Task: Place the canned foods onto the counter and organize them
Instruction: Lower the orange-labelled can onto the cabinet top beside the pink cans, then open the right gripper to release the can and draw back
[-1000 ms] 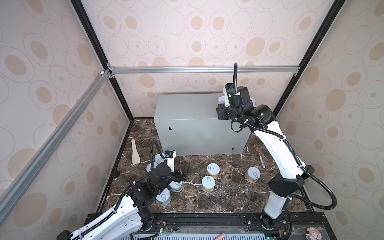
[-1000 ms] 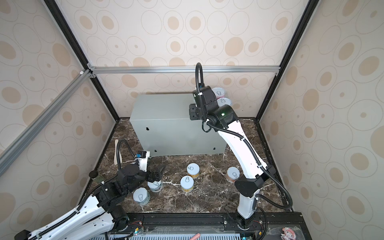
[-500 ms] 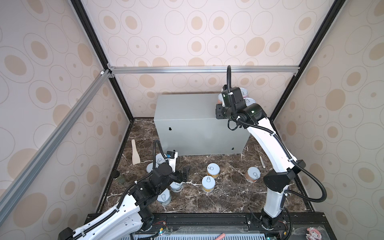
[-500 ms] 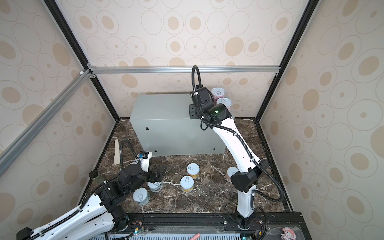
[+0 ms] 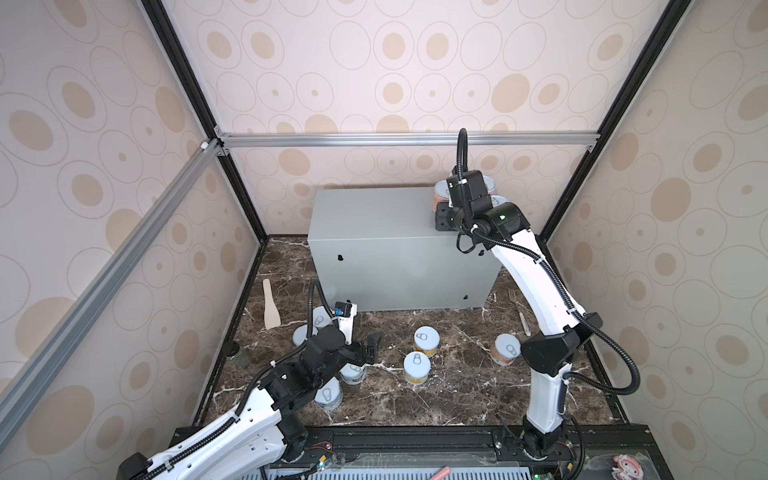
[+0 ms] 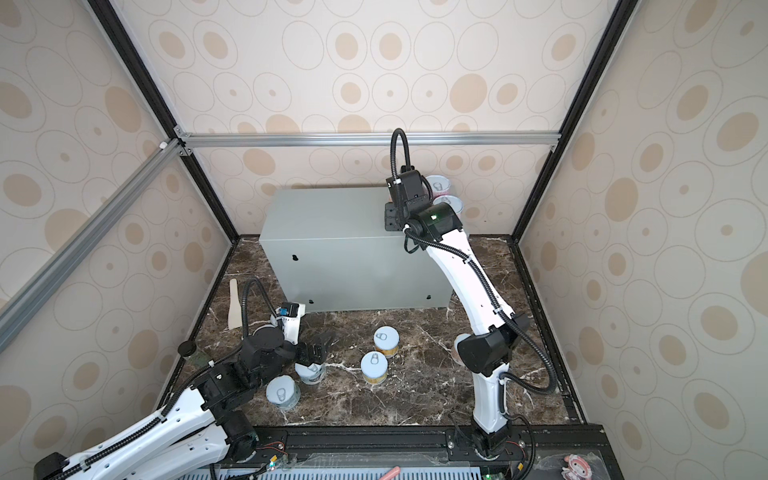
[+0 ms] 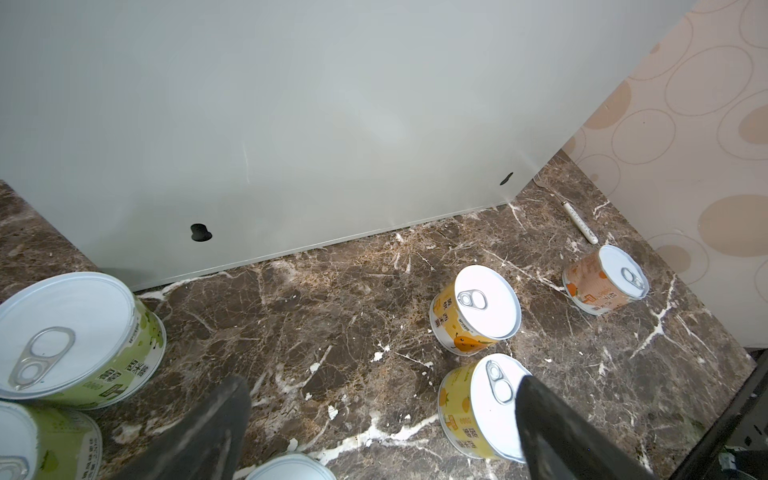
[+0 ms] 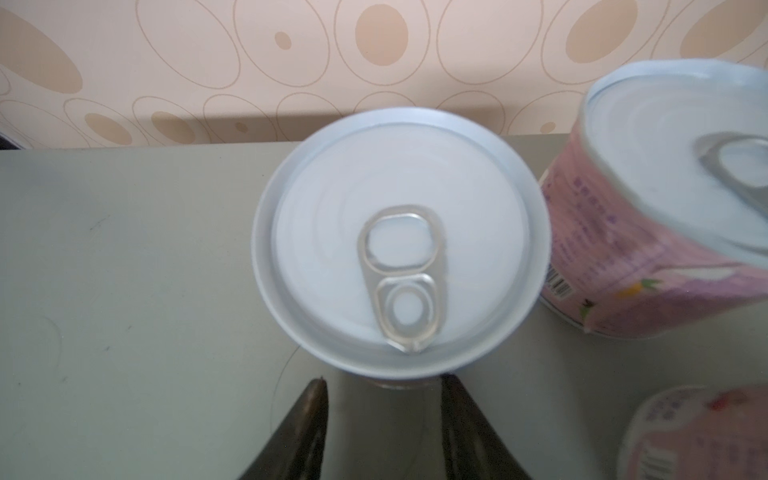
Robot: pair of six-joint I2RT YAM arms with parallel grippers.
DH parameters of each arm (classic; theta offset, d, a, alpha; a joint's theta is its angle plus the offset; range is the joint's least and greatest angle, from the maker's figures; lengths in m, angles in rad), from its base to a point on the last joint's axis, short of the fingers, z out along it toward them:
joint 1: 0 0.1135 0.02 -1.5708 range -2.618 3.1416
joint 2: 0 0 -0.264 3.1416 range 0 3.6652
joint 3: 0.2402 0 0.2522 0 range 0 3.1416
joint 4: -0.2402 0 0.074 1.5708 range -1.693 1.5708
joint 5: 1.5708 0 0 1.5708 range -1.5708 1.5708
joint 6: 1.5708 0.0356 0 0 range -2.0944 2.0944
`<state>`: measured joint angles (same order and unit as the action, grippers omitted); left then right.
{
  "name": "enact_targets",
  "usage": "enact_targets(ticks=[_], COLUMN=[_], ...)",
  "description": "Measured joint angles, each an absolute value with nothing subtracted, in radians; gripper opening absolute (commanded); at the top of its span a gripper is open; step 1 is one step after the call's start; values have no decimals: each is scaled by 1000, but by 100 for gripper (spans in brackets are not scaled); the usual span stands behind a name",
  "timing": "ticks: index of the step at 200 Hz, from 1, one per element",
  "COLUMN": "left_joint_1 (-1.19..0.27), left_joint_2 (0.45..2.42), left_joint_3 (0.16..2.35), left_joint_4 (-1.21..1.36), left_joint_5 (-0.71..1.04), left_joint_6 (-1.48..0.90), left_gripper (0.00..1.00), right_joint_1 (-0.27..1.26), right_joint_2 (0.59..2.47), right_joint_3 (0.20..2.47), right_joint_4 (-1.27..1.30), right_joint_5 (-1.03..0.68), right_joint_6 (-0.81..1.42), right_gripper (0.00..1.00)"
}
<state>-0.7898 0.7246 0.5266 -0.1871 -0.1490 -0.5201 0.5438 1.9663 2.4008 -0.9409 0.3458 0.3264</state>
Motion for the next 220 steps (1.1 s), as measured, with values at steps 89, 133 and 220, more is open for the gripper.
enact_targets(ticks=[89, 133, 220], left_joint_1=[-790, -790, -790], left_joint_2=[736, 727, 637], left_joint_3=[527, 528, 560], left_joint_4=[-179, -186, -254], left_joint_5=[-143, -144, -166], left_joint_6=[-520, -520, -525], left_gripper=[99, 99, 99], right_joint_1=[535, 537, 586], right_joint_2=[1992, 1957, 1699], right_joint_3=[2442, 2417, 2251], right_joint_4=[-941, -941, -933], right_joint_5=[322, 299, 292], right_joint_6=[332, 331, 290], right_gripper=[55, 69, 85])
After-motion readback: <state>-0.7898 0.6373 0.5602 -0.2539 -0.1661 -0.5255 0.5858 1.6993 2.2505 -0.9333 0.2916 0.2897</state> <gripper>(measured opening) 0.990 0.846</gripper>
